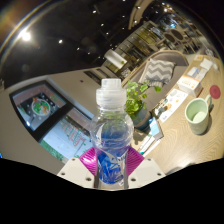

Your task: Pour water

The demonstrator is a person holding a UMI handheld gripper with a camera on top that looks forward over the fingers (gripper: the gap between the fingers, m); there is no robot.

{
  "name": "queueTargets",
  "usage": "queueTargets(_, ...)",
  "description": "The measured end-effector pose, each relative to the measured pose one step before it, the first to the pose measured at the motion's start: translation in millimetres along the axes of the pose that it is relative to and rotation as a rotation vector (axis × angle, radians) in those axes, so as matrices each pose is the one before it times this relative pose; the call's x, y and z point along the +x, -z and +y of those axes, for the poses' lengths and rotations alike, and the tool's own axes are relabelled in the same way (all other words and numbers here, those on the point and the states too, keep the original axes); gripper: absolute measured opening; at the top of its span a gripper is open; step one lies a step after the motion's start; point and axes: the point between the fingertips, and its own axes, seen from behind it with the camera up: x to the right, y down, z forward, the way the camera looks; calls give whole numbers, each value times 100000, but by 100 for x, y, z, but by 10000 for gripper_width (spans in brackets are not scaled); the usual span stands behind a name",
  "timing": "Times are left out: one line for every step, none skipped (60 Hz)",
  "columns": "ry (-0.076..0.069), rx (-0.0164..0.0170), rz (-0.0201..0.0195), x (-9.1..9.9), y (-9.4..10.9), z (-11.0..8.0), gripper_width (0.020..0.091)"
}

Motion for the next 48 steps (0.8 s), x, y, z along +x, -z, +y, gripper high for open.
queueTargets(-5829, 111, -2072, 22, -120, -610, 328)
queueTargets(-5698, 190, -1902, 47, -91, -646, 328)
queueTargets(-5616, 357, -1710, 60, -132, -640, 328)
queueTargets(-5490, 390, -1582, 37, -81, -653, 329)
queueTargets(-5362, 342, -1606, 34, -75, -616, 328)
queueTargets(-5338, 421, -1583, 17, -65, -618, 329)
queueTargets(-5316, 539, -945, -375, 36, -526, 329)
queueTargets(-5434, 367, -1583, 76, -108, -614, 328)
queueTargets(-4944, 483, -1284, 176, -61, -651, 325)
queueTargets(-4778, 422, -1208, 181, -75, -662, 328)
queueTargets(-4585, 514, -1083, 205, -67, -662, 327)
queueTargets(-4449, 711, -922, 212, -74, -663, 325)
queueTargets(-4446, 621, -862, 187, -42, -595, 325)
queueTargets(-4465, 254, -894, 169, -55, -516, 326)
queueTargets(-4486, 144, -931, 169, -15, -518, 327)
queueTargets(-4971, 381, -441, -387, 593, -544, 327)
queueTargets(-4113, 665, -727, 531, -594, -574, 328)
queueTargets(-4375, 283, -716, 247, -120, -491, 326)
queueTargets(-4312, -250, -952, 175, -136, -381, 326)
queueTargets(-4300, -94, -990, 158, -74, -419, 327)
queueTargets(-4175, 545, -731, 159, -24, -536, 327)
queueTargets(-3909, 788, -398, 226, -40, -567, 326)
queueTargets(-3512, 398, -296, 213, -44, -451, 326)
queueTargets(-3513, -581, -304, -454, 1129, -107, 326)
queueTargets(-2315, -48, -436, 378, -380, -343, 327)
queueTargets(-1943, 803, 225, 306, -628, -487, 326)
queueTargets(-1983, 708, 44, 252, -34, -467, 326)
queueTargets(-1731, 397, 45, 271, -60, -348, 325)
queueTargets(-1761, -143, -227, 175, -6, -232, 325)
queueTargets(-1936, -344, -357, 121, -24, -175, 324)
queueTargets(-1722, 54, -159, 99, 45, -246, 322)
queueTargets(-2204, -117, -26, -387, 1133, -44, 324)
queueTargets(-257, 580, 490, 440, -726, -333, 324)
queueTargets(-700, -168, 167, -83, -297, -279, 325)
queueTargets(-222, -302, 203, 72, -48, -73, 325)
queueTargets(50, -348, 590, 109, -11, -31, 327)
queueTargets(341, -404, 818, 109, -31, -2, 325)
queueTargets(475, -429, 948, 118, -45, 28, 326)
queueTargets(411, -529, 734, 43, -23, 78, 329)
queueTargets(211, -391, 260, -155, 575, 291, 326)
queueTargets(528, -497, 432, -113, -376, -123, 327)
queueTargets(658, -536, 398, -86, -144, 54, 326)
queueTargets(1019, -713, 639, -94, -69, 108, 326)
queueTargets(1474, -732, 924, 12, 234, 319, 326)
queueTargets(2110, -682, 1112, -97, 17, 166, 325)
queueTargets(2758, -625, 1171, -96, 9, 114, 326)
queueTargets(3311, -622, 1173, -128, 50, 120, 326)
queueTargets(3672, -614, 1166, -142, 51, 97, 326)
